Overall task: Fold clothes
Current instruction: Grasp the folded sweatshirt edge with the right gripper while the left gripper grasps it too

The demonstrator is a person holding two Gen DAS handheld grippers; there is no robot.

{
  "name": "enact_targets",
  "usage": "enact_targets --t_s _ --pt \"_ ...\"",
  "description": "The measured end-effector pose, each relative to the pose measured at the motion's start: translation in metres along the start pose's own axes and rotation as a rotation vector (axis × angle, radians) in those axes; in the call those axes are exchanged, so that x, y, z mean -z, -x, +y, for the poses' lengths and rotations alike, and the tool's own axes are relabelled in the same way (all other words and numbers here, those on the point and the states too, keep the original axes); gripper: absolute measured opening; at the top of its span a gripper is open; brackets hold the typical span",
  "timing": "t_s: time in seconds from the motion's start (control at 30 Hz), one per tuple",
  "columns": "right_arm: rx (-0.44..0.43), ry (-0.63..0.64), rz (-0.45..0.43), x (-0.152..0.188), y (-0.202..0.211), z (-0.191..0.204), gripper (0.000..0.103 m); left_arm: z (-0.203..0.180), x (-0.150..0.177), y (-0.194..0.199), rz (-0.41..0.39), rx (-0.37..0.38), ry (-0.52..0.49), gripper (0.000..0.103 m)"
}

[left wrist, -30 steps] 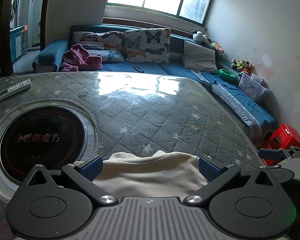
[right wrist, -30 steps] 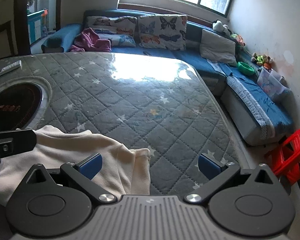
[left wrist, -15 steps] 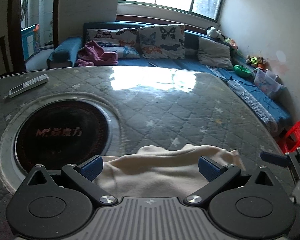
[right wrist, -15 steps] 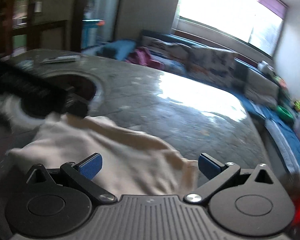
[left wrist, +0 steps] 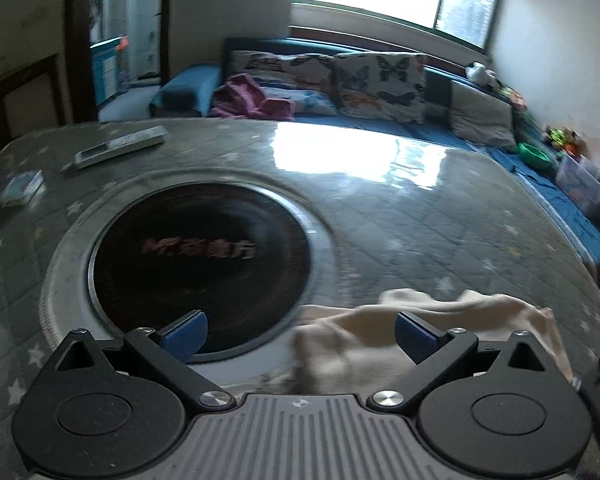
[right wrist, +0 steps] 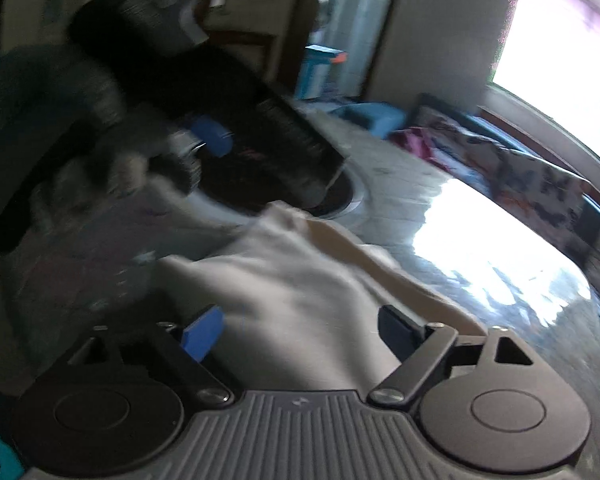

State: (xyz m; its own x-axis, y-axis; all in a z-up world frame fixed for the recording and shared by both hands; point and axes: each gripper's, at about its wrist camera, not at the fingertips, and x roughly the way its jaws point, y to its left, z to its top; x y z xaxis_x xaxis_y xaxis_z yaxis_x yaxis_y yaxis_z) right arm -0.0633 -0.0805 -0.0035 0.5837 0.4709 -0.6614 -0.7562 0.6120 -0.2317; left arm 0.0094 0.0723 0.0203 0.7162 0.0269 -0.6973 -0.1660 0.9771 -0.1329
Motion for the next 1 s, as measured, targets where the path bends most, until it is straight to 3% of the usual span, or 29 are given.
enact_targets --t_s 0.13,0.37,0.43,0.47,0.57,0.8,1.0 --pt "-0.037 0.100 0.004 -0.002 -0.011 0.022 0.068 0.022 0.002 -0.001 0.011 -0.004 0.055 0.094" --pt "-0.084 0.219 -0.020 -0.010 -0.023 0.050 0.055 0.043 0.013 -0.003 0.066 0.043 0.128 0.088" --pt "-0.083 0.221 -0.010 -0.012 -0.028 0.053 0.039 0.045 0.016 -0.003 0.086 0.068 0.154 0.088" --pt "-0.081 0.220 -0.005 -0.012 -0.030 0.054 0.035 0.047 0.017 -0.004 0.096 0.081 0.167 0.088" --pt "-0.117 0.119 -0.029 -0.018 -0.025 0.038 0.016 0.050 0.020 -0.004 0.125 0.123 0.217 0.089" --pt "-0.171 -0.076 -0.087 -0.025 -0.006 0.002 0.013 0.048 0.020 -0.014 0.210 0.244 0.359 0.090" --pt "-0.186 -0.142 -0.129 -0.026 0.009 -0.016 0.012 0.040 0.023 -0.022 0.256 0.312 0.438 0.088"
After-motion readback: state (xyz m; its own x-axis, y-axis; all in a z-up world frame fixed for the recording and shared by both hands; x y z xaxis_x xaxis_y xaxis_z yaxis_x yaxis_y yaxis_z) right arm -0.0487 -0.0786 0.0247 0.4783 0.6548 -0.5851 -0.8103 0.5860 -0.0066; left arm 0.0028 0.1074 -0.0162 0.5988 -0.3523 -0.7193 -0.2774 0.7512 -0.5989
